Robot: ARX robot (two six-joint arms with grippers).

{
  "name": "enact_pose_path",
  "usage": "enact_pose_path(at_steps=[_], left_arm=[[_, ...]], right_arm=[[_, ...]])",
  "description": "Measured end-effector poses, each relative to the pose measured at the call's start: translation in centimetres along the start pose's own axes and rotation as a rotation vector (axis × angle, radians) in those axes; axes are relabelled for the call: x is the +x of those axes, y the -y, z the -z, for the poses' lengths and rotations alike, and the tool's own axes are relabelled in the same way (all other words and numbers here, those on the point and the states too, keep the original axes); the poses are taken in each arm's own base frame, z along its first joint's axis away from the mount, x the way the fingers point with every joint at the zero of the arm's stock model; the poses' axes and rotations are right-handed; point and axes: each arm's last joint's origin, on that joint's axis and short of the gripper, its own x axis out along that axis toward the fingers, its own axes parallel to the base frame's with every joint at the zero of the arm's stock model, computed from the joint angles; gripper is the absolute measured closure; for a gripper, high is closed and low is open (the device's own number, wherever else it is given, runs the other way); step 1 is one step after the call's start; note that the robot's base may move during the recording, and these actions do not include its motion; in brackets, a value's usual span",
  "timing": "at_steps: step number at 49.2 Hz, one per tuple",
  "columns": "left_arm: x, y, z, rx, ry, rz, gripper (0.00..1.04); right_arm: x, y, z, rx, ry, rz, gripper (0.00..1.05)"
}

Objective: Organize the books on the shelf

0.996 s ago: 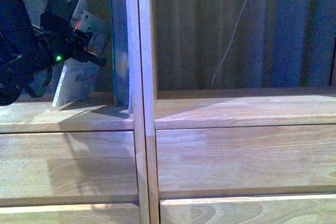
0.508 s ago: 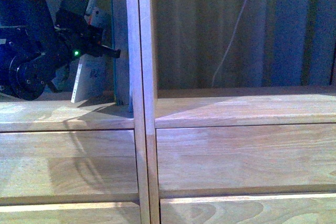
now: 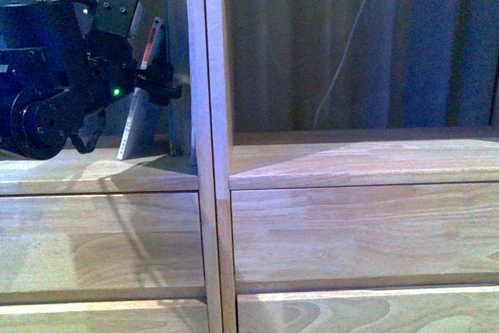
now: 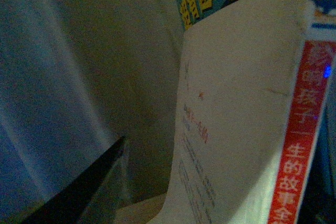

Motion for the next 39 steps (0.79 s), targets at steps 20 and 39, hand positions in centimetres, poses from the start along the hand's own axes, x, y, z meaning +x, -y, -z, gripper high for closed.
enact_pose_path(at_steps=[20, 39], left_arm=[[-5.1, -0.4, -2.9, -0.085, -0.074, -0.106, 0.07], [-17.3, -1.3, -9.5, -0.134, -0.098, -0.322, 0.07]], right_arm=[[0.0, 0.0, 0.0, 0.000, 0.000, 0.000, 1.02], [0.0, 0.0, 0.0, -0.002, 0.000, 0.000, 0.97]])
